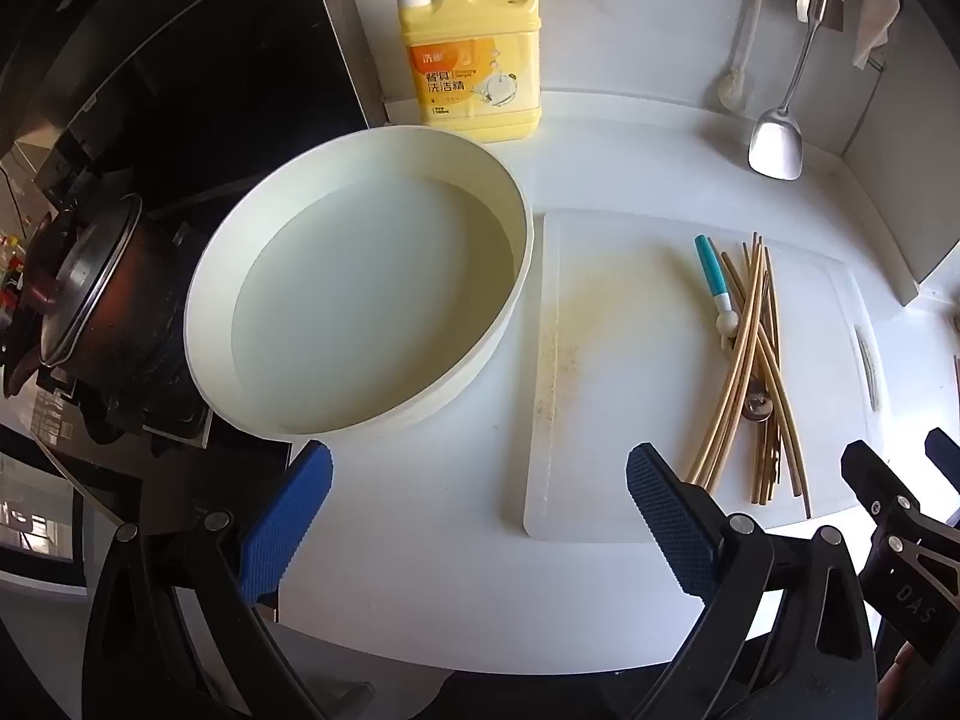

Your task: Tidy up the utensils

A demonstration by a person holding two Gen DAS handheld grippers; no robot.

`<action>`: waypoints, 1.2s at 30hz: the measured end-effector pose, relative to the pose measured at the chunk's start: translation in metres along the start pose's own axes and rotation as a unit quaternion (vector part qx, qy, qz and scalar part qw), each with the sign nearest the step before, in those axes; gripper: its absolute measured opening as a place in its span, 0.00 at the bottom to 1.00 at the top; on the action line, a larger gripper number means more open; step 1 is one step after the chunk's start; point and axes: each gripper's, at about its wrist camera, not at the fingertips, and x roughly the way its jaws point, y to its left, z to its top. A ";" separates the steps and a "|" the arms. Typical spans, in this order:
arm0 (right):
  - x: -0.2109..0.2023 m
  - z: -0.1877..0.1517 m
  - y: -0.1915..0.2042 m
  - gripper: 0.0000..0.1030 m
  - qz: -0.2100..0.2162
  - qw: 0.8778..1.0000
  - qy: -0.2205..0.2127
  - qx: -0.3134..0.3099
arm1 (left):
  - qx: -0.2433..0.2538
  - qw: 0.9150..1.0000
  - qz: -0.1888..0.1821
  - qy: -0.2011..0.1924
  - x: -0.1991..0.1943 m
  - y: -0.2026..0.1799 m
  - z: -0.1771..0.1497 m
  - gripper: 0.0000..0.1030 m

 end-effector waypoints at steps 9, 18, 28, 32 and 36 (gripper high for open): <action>-0.001 0.002 -0.001 0.91 0.002 1.000 -0.001 0.000 | 0.003 1.000 0.002 0.000 -0.001 -0.001 0.000 0.94; -0.003 0.002 -0.001 0.91 0.001 1.000 -0.004 0.000 | 0.001 1.000 0.001 -0.002 -0.004 0.002 -0.002 0.94; -0.006 0.003 -0.002 0.91 0.001 1.000 -0.006 -0.002 | 0.002 1.000 0.002 0.000 0.000 0.001 -0.006 0.94; -0.006 0.003 -0.003 0.91 0.001 1.000 -0.007 -0.002 | 0.003 1.000 0.003 -0.001 -0.001 0.000 -0.002 0.94; -0.006 0.003 -0.003 0.91 0.001 1.000 -0.007 -0.002 | 0.003 1.000 0.003 -0.001 -0.001 0.000 -0.002 0.94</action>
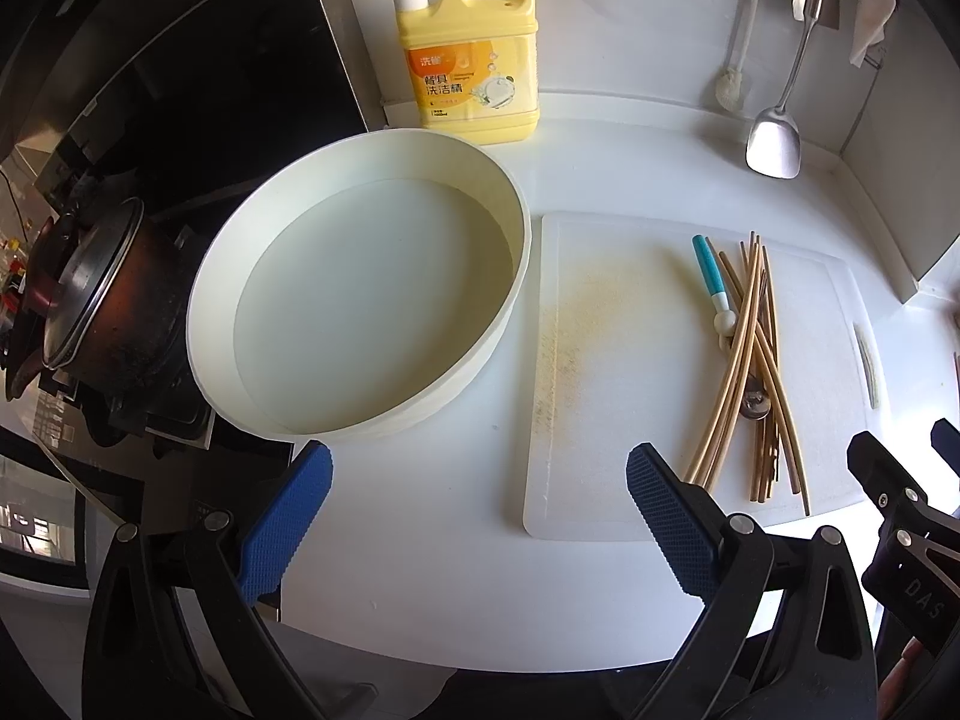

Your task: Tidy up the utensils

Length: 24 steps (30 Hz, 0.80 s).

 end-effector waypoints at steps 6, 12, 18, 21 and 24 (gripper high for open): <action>0.000 -0.001 0.000 0.91 0.000 1.000 0.000 0.000 | 0.003 1.000 -0.001 0.000 -0.001 0.000 0.000 0.94; 0.000 -0.001 0.000 0.91 -0.001 1.000 0.000 0.000 | 0.011 1.000 -0.001 -0.001 -0.004 -0.007 0.000 0.94; 0.001 -0.001 0.000 0.91 -0.001 1.000 -0.001 0.000 | 0.017 1.000 -0.002 -0.001 -0.004 -0.012 0.000 0.94; 0.001 -0.002 -0.001 0.91 -0.002 1.000 -0.001 0.001 | 0.020 1.000 -0.004 -0.001 -0.004 -0.014 0.001 0.94; 0.001 -0.003 -0.002 0.91 -0.001 1.000 -0.001 0.001 | 0.021 1.000 -0.004 -0.002 -0.004 -0.015 0.001 0.94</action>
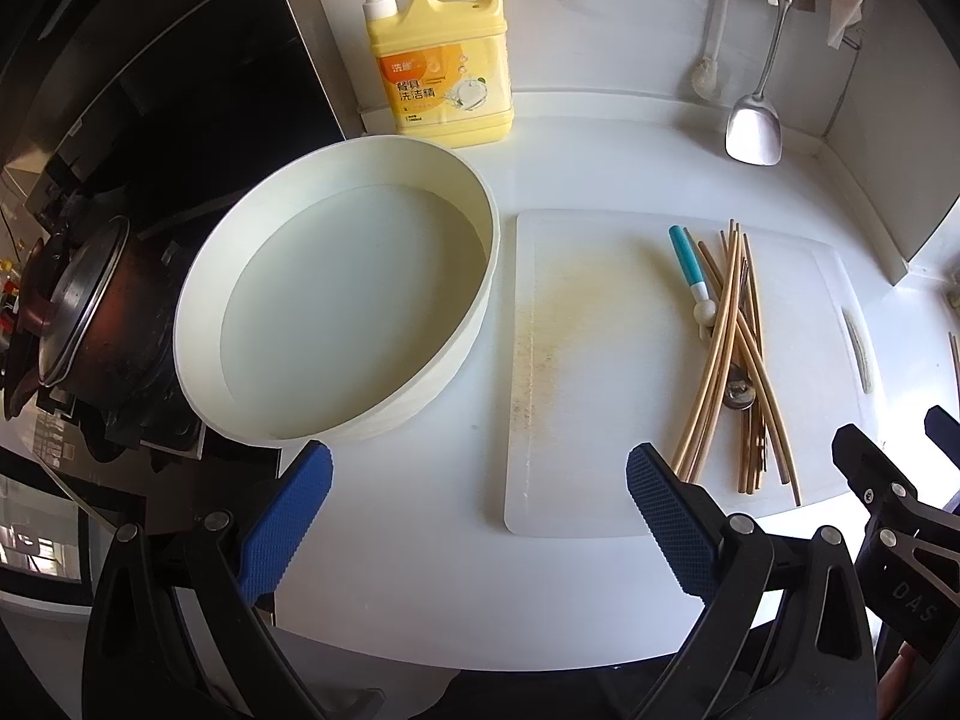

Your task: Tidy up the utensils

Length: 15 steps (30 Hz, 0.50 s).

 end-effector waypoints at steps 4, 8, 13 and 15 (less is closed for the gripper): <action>0.000 0.000 0.000 0.91 0.000 1.000 0.000 0.000 | 0.000 1.000 0.001 0.000 0.000 -0.001 0.000 0.94; 0.000 0.000 0.000 0.91 0.000 1.000 0.000 0.000 | 0.000 1.000 0.000 0.000 0.000 0.000 0.000 0.94; 0.001 -0.001 -0.001 0.91 0.001 1.000 0.000 -0.001 | 0.000 1.000 0.000 0.000 0.000 0.000 0.001 0.94; 0.000 -0.001 -0.001 0.91 0.001 1.000 0.000 -0.001 | 0.000 1.000 0.001 0.000 0.000 0.000 0.001 0.94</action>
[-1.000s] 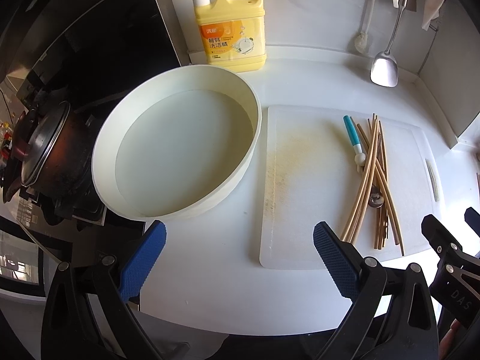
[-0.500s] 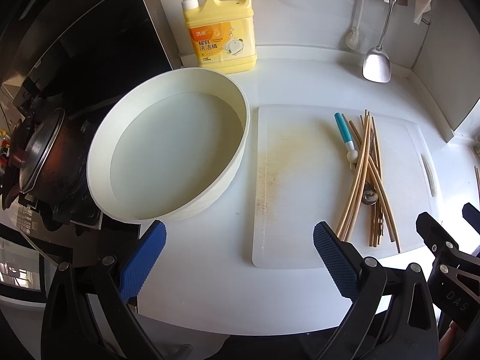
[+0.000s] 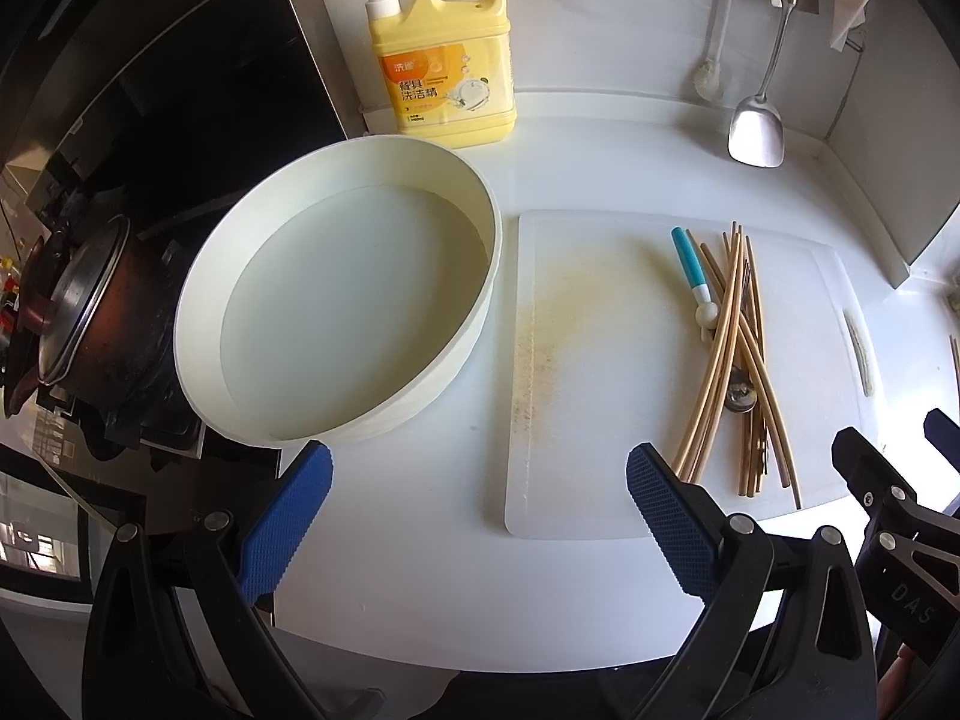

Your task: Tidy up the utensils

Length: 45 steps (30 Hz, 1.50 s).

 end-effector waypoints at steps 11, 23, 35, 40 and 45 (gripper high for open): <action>0.001 0.001 0.001 0.91 0.000 1.000 0.000 0.000 | 0.000 1.000 0.000 -0.001 0.000 0.001 0.000 0.94; 0.004 0.000 0.010 0.91 -0.001 1.000 0.007 0.001 | -0.001 1.000 0.001 0.003 0.005 0.011 0.001 0.94; 0.011 -0.002 -0.006 0.91 0.040 0.998 0.000 0.050 | 0.029 0.999 -0.030 -0.012 0.013 0.011 0.003 0.94; 0.016 -0.012 -0.026 0.91 0.013 0.996 -0.006 0.086 | 0.052 0.997 -0.061 -0.019 0.025 -0.003 0.004 0.94; 0.022 -0.024 -0.040 0.91 0.001 0.996 -0.030 0.085 | 0.091 0.992 -0.084 -0.020 0.041 -0.030 0.000 0.94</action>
